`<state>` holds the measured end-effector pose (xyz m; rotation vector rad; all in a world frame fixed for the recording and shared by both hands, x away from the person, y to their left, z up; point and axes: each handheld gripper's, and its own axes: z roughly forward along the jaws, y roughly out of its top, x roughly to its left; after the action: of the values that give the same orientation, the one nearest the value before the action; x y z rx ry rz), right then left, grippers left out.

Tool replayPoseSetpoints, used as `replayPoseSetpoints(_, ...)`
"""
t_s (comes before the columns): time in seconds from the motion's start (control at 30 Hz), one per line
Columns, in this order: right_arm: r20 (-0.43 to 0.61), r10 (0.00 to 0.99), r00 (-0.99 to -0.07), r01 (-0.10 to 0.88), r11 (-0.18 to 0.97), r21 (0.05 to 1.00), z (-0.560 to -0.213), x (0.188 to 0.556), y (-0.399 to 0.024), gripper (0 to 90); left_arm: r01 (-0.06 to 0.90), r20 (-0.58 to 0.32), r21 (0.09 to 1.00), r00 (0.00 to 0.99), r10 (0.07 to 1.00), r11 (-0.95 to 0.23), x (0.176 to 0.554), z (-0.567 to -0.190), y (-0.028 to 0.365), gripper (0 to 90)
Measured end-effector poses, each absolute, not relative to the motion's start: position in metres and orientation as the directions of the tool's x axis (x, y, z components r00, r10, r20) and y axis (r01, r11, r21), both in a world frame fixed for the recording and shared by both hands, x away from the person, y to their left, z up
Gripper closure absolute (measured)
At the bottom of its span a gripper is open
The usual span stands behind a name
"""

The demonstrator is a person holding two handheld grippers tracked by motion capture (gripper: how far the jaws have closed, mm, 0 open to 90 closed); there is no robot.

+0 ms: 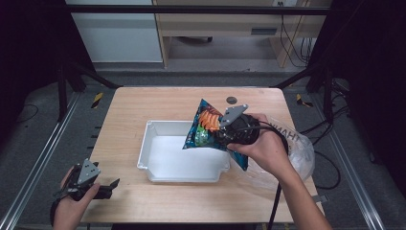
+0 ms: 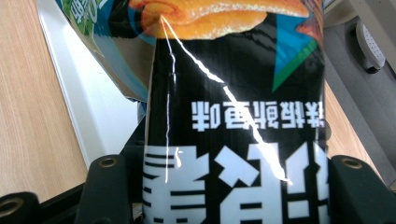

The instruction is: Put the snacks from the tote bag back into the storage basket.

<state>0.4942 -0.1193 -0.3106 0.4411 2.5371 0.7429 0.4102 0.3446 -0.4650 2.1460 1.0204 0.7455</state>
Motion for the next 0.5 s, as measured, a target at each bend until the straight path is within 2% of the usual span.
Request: replayPoseSetpoints(0.5, -0.330, 0.388, -0.861, 0.151, 0.813, 0.562, -0.317, 0.498, -0.103, 41.1, 0.451, 0.218, 0.745, 0.531, 0.818, -0.492, 0.411, -0.464, 0.346, 3.5)
